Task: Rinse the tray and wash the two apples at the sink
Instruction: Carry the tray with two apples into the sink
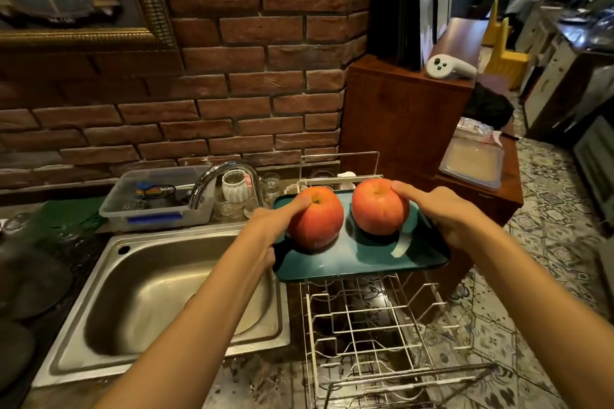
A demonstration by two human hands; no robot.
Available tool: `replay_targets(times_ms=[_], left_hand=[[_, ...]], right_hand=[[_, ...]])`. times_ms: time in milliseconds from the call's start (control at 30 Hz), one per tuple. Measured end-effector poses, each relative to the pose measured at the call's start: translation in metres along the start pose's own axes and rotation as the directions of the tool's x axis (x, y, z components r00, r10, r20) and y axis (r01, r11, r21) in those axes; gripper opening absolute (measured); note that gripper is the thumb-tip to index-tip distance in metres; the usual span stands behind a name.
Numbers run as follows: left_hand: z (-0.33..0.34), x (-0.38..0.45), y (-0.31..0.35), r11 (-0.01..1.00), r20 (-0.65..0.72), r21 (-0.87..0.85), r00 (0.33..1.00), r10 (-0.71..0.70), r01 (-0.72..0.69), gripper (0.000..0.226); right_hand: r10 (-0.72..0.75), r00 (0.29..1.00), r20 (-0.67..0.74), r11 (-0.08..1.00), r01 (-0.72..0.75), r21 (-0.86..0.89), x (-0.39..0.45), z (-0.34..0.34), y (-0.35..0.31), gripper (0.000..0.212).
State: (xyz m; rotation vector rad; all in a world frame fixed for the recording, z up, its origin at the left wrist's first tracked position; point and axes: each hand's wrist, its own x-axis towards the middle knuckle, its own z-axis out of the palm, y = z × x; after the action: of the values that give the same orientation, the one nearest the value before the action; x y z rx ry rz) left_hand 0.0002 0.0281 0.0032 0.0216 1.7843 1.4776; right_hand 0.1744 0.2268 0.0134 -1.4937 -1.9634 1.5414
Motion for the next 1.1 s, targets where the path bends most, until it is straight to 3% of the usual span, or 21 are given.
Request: replay_targets(times_ms=[200, 333, 367, 433, 500, 600, 667, 767, 800, 933, 1100], left_hand=[[-0.031, -0.003, 0.018, 0.998, -0.001, -0.011, 0.998, 0.057, -0.057, 0.109], [-0.066, -0.011, 0.028, 0.997, -0.004, 0.049, 0.998, 0.067, -0.067, 0.085], [-0.077, -0.012, 0.030, 0.995, -0.010, 0.057, 0.997, 0.080, -0.079, 0.071], [-0.098, -0.015, 0.034, 0.993, -0.016, 0.061, 0.995, 0.102, -0.101, 0.051], [-0.123, -0.015, 0.036, 0.991, -0.006, 0.075, 0.993, 0.114, -0.113, 0.064], [-0.159, -0.012, 0.037, 0.988, -0.016, 0.075, 0.990, 0.138, -0.137, 0.079], [-0.183, -0.011, 0.036, 0.988, -0.023, 0.073, 0.990, 0.141, -0.139, 0.082], [-0.221, -0.010, 0.034, 0.985, -0.025, 0.088, 0.988, 0.154, -0.151, 0.085], [-0.233, -0.008, 0.031, 0.984, -0.030, 0.091, 0.987, 0.157, -0.154, 0.084], [-0.281, 0.007, 0.019, 0.990, -0.041, 0.095, 0.993, 0.110, -0.106, 0.073], [-0.327, 0.039, -0.015, 0.997, -0.099, 0.062, 0.994, 0.051, -0.045, 0.082]], right_hand=[[-0.049, 0.999, 0.004, 0.999, 0.049, -0.003, -0.013, 0.015, -0.023, 0.117], [-0.067, 0.997, 0.032, 0.998, 0.067, 0.008, -0.034, 0.042, -0.045, 0.145], [-0.062, 0.997, 0.034, 0.998, 0.062, 0.008, -0.040, 0.052, -0.050, 0.143], [-0.056, 0.997, 0.056, 0.998, 0.054, 0.030, -0.048, 0.073, -0.056, 0.106], [-0.046, 0.997, 0.061, 0.998, 0.043, 0.046, -0.058, 0.095, -0.061, 0.070], [-0.044, 0.996, 0.077, 0.998, 0.039, 0.059, -0.065, 0.129, -0.066, 0.091], [-0.046, 0.997, 0.061, 0.995, 0.040, 0.087, -0.070, 0.154, -0.070, 0.093], [-0.010, 0.999, 0.048, 0.994, 0.005, 0.109, -0.075, 0.191, -0.074, 0.133], [0.007, 0.999, 0.051, 0.994, -0.012, 0.106, -0.077, 0.203, -0.074, 0.137], [0.032, 0.993, 0.110, 0.992, -0.045, 0.122, -0.085, 0.251, -0.070, 0.099], [0.045, 0.995, 0.088, 0.993, -0.054, 0.107, -0.080, 0.311, -0.052, 0.101]])
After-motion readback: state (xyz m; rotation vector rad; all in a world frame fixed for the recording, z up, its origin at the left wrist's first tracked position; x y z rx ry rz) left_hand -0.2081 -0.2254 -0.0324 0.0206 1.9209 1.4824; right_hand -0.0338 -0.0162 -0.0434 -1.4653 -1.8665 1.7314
